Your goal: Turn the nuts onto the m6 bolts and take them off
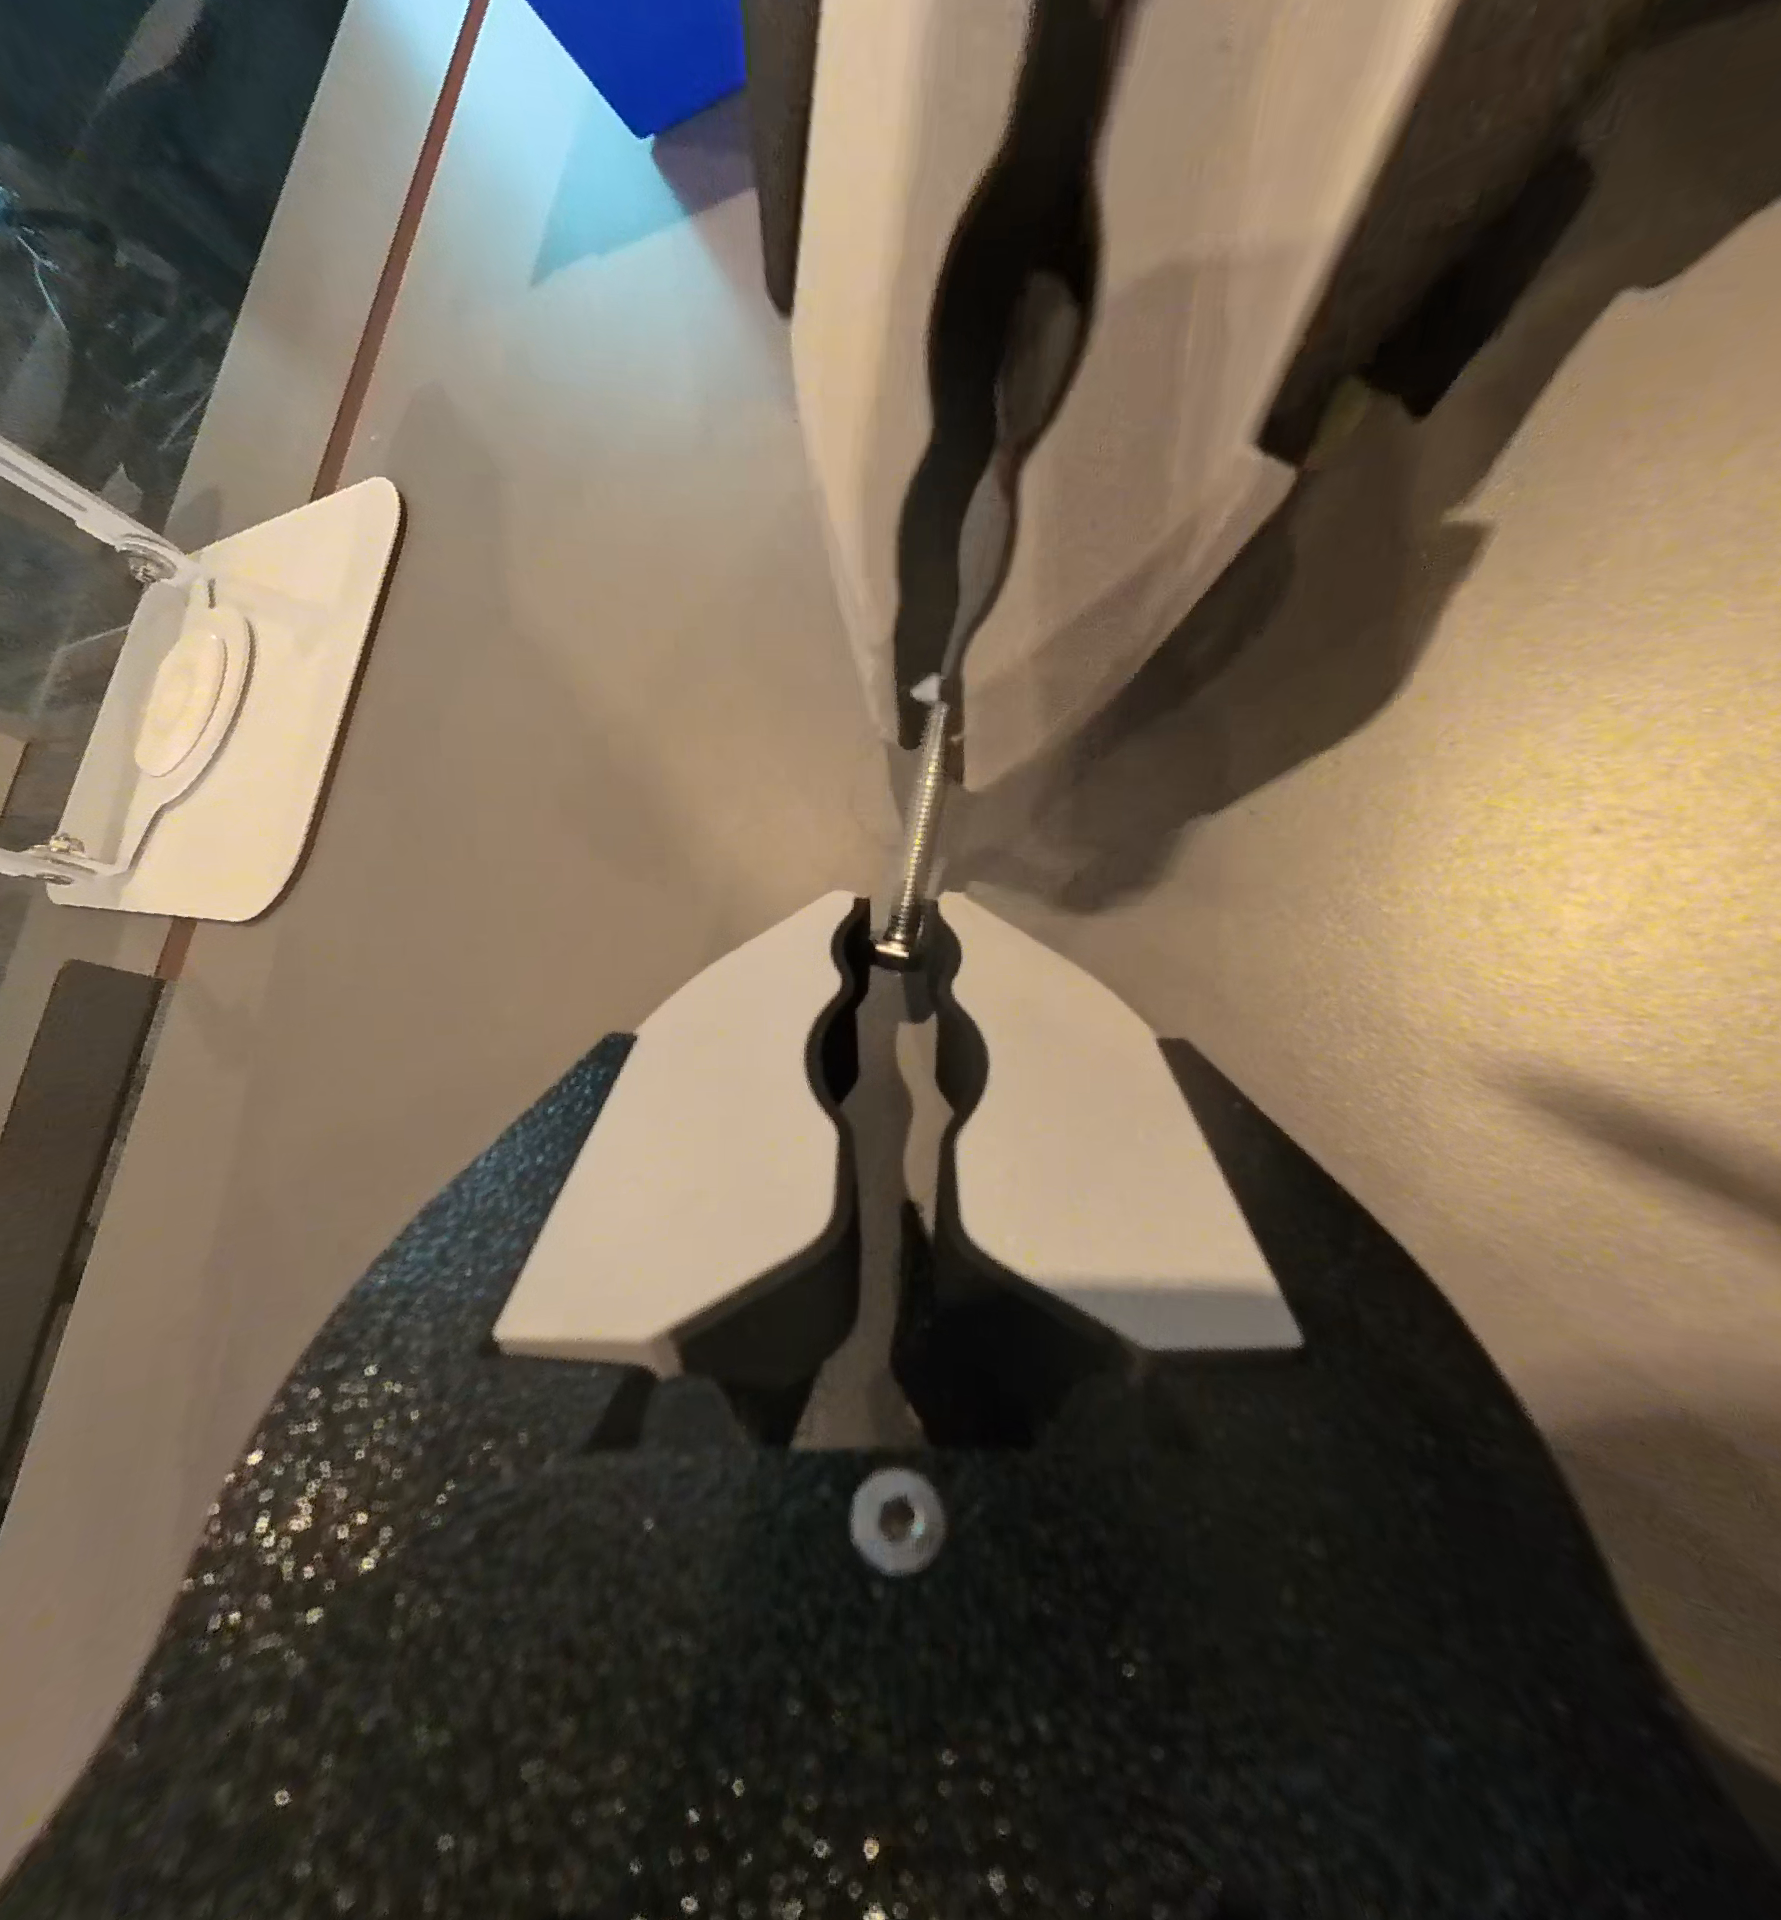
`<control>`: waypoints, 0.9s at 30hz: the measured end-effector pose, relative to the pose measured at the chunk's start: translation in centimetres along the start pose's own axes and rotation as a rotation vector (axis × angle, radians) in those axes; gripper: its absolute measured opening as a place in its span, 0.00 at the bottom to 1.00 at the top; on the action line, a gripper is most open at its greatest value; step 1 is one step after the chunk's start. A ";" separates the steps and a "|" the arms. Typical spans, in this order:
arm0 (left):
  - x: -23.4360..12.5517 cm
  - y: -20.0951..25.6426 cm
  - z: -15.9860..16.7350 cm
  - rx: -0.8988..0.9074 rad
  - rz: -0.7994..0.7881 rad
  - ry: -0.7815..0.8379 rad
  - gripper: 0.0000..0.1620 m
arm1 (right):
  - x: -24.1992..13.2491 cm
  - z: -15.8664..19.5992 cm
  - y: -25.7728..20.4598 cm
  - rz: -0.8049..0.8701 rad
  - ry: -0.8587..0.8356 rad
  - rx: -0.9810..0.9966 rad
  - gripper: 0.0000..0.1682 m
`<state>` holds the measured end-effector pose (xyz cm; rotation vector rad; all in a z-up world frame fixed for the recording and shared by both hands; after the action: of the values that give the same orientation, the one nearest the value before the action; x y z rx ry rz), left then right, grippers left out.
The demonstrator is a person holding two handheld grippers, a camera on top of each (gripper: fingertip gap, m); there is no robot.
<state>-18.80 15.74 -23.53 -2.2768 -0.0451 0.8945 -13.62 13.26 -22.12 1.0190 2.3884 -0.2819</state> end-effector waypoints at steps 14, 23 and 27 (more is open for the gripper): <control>0.0 0.1 0.0 -0.008 0.009 0.003 0.06 | -0.7 -0.4 -0.1 0.106 0.082 -0.233 0.12; -0.1 0.1 0.0 -0.009 0.010 0.005 0.06 | -0.4 -0.4 -1.2 -0.058 0.056 -0.041 0.19; -0.1 0.1 0.0 -0.013 0.013 0.004 0.06 | -1.5 -1.6 -2.1 -0.096 0.159 -0.120 0.05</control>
<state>-18.88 15.63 -23.52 -2.2937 -0.0347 0.8990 -14.90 11.50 -19.98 0.9039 2.5668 -0.0933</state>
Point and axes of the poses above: each gripper's, where its closed fingertips meet, x out along the fingers, z out of its underside, y = z × x across the jaws, the point moved 3 cm from there along -x, back along the fingers, and after that the axes turned 13 degrees about x, right-handed, at the moved point
